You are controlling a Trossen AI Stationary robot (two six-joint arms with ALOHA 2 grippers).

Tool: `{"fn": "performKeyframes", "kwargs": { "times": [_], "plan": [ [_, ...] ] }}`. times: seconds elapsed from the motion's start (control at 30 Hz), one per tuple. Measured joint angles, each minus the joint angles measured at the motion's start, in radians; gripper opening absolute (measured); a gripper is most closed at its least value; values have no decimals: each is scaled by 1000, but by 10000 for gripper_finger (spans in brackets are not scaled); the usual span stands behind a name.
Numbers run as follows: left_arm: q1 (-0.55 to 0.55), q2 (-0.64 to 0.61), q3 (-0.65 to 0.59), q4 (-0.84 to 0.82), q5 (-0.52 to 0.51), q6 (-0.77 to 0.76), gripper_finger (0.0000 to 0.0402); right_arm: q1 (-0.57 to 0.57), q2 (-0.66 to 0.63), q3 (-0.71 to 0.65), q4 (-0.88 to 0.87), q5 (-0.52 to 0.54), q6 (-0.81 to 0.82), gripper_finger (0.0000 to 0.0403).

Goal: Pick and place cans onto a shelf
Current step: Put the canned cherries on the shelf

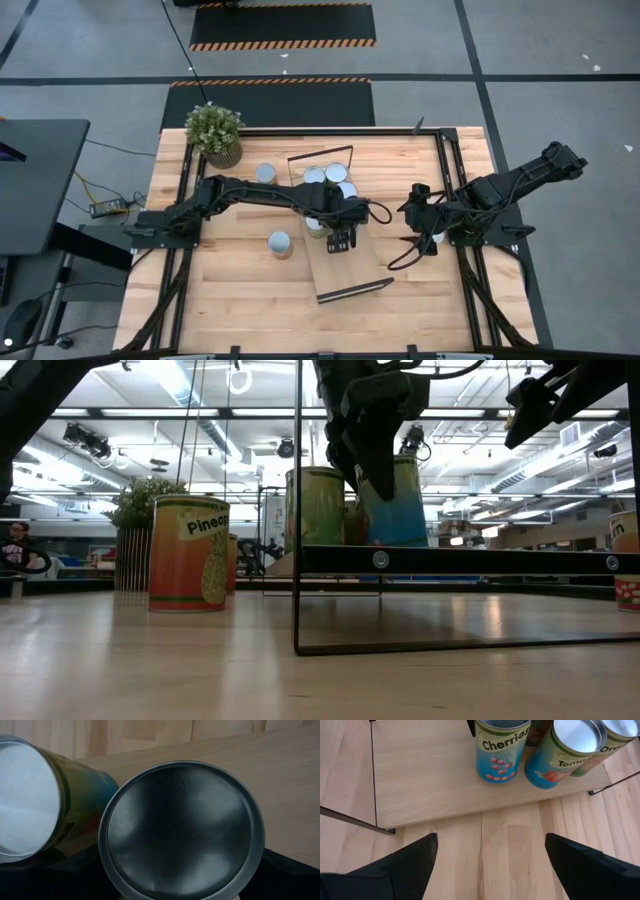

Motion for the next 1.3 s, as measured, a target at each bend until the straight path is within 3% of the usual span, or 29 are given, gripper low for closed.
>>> {"fn": "performKeyframes", "kwargs": {
  "times": [0.5,0.73,1.3],
  "plan": [
    [0,0,0,-5,-49,10,323,0,0,0,0,0,5,377],
    [0,0,0,-4,-56,14,394,0,0,0,0,0,5,377],
    [-16,-37,91,-100,-114,93,389,7,0,0,24,0,5,377]
  ]
}}
